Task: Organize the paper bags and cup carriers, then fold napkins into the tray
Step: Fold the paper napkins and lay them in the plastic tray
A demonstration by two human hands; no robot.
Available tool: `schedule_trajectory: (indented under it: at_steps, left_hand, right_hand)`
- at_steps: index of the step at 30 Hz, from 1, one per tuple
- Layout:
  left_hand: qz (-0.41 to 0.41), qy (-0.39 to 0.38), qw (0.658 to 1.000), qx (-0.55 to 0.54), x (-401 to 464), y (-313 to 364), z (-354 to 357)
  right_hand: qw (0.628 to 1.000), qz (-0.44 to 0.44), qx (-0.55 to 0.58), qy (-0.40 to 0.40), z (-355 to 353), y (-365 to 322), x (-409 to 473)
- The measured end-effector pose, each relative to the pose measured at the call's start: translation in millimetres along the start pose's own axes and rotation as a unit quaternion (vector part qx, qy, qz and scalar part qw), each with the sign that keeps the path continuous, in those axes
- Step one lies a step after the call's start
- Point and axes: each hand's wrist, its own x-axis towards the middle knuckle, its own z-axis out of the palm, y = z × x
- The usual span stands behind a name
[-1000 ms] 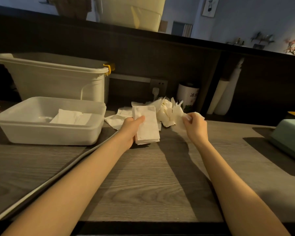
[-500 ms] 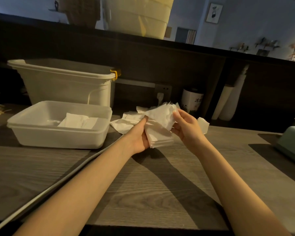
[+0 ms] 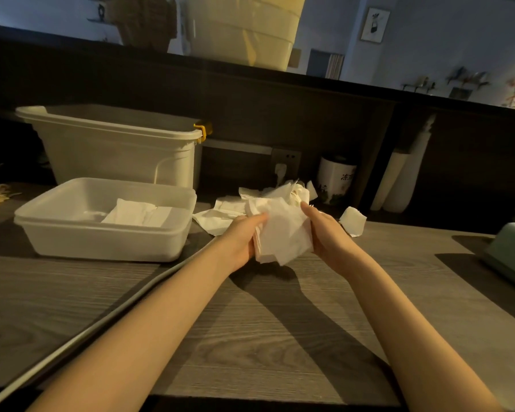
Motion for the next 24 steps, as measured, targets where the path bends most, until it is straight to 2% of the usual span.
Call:
schedule_trajectory:
  at_steps: [3,8,12,18,21,24]
  left_hand:
    - [0.03,0.032,0.996,0.081,0,-2,4]
    - [0.048,0.035,0.991,0.117,2,-5,6]
    - [0.048,0.018,0.994,0.098,1,-4,5]
    - [0.043,0.029,0.995,0.091,1,-3,3]
    - [0.035,0.047,0.994,0.087,1,-1,2]
    - [0.027,0.065,0.994,0.083,3,0,0]
  right_hand:
    - [0.992,-0.035,-0.116,0.033,-2,1,1]
    - [0.967,-0.1,-0.218,0.091,0,5,4]
    - [0.966,-0.125,-0.204,0.094,0,3,2]
    - [0.97,-0.11,-0.195,0.091,-2,2,3]
    - [0.961,-0.135,-0.2,0.135,-6,1,4]
    - [0.932,-0.204,-0.208,0.214,-13,1,4]
